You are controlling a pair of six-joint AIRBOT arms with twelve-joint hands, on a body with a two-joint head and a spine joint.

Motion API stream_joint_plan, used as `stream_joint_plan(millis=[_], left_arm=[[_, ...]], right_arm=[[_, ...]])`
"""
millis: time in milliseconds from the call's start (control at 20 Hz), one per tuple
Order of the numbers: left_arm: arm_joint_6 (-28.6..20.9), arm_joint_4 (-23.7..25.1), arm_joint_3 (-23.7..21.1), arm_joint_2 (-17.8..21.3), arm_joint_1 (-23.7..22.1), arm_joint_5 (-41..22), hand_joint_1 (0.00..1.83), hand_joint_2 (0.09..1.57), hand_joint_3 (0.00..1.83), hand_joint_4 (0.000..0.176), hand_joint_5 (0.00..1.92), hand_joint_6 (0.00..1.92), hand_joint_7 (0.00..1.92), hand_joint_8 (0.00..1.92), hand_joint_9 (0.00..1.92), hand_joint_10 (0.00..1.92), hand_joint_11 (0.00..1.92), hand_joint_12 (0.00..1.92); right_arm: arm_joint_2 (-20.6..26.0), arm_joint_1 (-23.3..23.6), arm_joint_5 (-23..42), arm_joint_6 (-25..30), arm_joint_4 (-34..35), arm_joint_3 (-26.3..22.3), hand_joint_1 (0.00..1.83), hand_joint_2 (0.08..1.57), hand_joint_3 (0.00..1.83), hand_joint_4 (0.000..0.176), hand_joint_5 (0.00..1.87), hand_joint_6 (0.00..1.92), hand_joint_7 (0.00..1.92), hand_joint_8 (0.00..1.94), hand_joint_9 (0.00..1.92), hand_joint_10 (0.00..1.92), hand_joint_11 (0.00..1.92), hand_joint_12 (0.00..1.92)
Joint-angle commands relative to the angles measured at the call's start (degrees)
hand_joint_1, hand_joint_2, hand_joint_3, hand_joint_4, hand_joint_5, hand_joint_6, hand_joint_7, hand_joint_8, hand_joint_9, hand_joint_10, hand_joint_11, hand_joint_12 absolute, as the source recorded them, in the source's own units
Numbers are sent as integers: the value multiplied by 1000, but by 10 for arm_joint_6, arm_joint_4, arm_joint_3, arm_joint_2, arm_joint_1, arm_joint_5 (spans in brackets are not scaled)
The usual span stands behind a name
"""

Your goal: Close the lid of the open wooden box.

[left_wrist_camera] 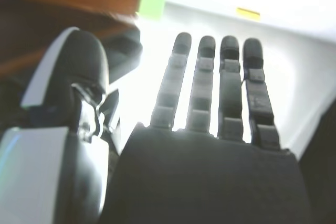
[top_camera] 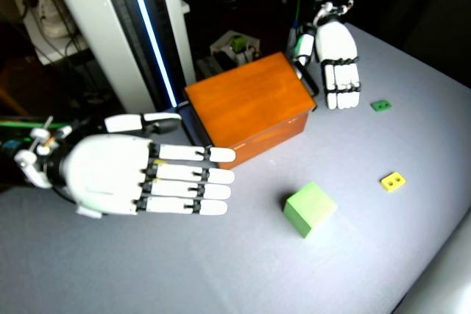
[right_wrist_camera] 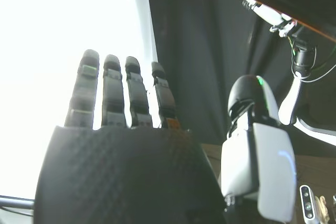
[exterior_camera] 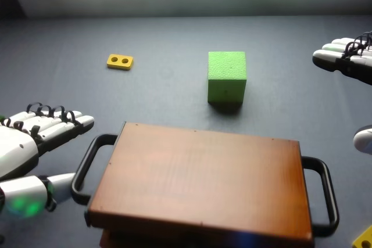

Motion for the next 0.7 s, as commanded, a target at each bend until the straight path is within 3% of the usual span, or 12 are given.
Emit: stream_joint_plan(millis=[0,100,150,250,350,400,450,550,650], left_arm=[[-5,-5,-3,2,5,-76,0,1400,11,0,75,5,62,8,90,7,0,331],[-4,-14,-5,3,16,-80,0,1442,19,0,88,6,74,6,112,10,0,378],[-3,-19,-4,2,18,-82,24,1451,9,0,93,3,89,5,129,9,0,429],[-3,-24,-2,3,18,-91,101,1448,0,0,92,1,81,4,107,8,0,371],[-3,-31,3,5,9,-116,141,1436,0,0,66,0,63,1,99,3,0,360],[-2,-35,7,4,-2,-138,136,1431,0,0,52,1,60,0,111,4,0,394],[-2,-38,10,3,-12,-158,136,1431,0,0,52,1,60,0,111,4,0,394],[4,-48,10,-3,-26,-216,131,1436,3,0,87,4,123,3,154,1,0,484],[3,-56,5,-2,-32,-281,135,1416,0,0,143,12,176,11,204,12,0,645]], right_arm=[[-1,3,66,1,18,1,252,1128,0,72,72,5,30,1,0,0,12,3],[-1,2,66,1,18,0,238,1112,0,84,77,4,35,1,6,2,26,8],[-2,1,66,1,19,0,240,1117,0,71,77,4,38,3,5,1,22,6],[-2,1,66,1,19,0,235,1112,0,78,73,1,34,0,1,0,19,4],[-2,1,70,1,19,0,268,1118,0,70,80,3,41,3,5,2,19,3],[-2,1,78,1,20,0,276,1126,2,53,87,5,51,6,17,6,39,11],[-2,1,85,0,23,0,276,1126,2,53,87,5,51,6,17,6,39,11],[-7,2,118,-17,45,-3,272,1154,3,0,140,7,118,7,100,11,126,32],[-17,4,165,-27,73,-4,256,1168,5,20,130,1,94,0,78,1,91,11]])
